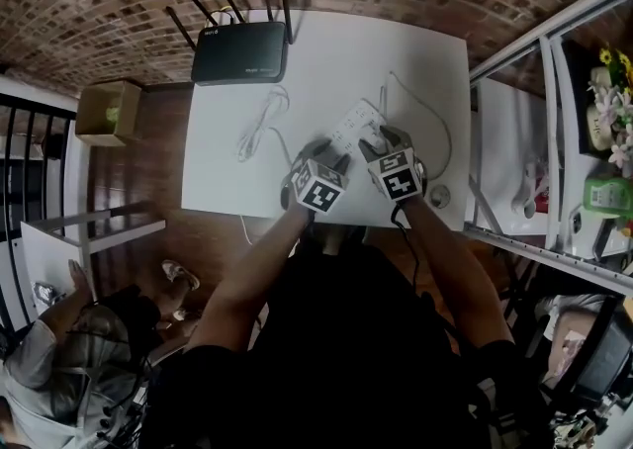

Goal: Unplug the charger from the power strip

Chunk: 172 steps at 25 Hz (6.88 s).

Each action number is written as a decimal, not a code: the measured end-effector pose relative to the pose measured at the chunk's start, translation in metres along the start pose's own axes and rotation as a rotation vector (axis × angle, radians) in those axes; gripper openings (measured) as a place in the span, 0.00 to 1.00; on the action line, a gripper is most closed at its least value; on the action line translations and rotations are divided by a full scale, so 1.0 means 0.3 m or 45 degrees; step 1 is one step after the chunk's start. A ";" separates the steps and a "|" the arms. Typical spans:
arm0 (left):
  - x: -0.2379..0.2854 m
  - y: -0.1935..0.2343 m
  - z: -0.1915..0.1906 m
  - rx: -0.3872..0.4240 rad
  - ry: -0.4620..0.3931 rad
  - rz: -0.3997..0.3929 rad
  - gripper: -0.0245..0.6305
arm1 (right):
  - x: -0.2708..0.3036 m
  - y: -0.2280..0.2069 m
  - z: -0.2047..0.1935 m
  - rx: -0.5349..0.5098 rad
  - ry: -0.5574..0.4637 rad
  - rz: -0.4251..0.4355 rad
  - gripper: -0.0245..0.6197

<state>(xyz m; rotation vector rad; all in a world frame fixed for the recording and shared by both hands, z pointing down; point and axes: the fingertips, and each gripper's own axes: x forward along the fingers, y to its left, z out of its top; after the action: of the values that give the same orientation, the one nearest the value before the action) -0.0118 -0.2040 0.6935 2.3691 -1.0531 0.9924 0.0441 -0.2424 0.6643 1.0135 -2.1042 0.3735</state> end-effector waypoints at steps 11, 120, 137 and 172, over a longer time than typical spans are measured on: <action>0.004 0.002 -0.002 0.030 -0.063 -0.021 0.36 | -0.017 0.024 0.003 -0.100 0.006 -0.017 0.26; -0.413 -0.261 0.085 -0.100 -0.263 -0.334 0.30 | -0.451 -0.135 -0.367 1.272 -0.208 -0.135 0.38; -0.546 -0.206 0.224 -0.089 -0.504 -0.181 0.12 | -0.628 0.085 0.068 0.685 -0.565 0.143 0.05; -0.715 -0.188 0.549 -0.144 -0.770 -0.149 0.10 | -0.856 -0.033 0.273 0.350 -0.887 -0.168 0.05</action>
<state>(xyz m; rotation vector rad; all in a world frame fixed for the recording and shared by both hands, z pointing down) 0.0038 -0.1536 0.4224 2.6583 -1.1058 0.1563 0.1126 -0.1538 0.4189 1.6105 -2.6187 0.2683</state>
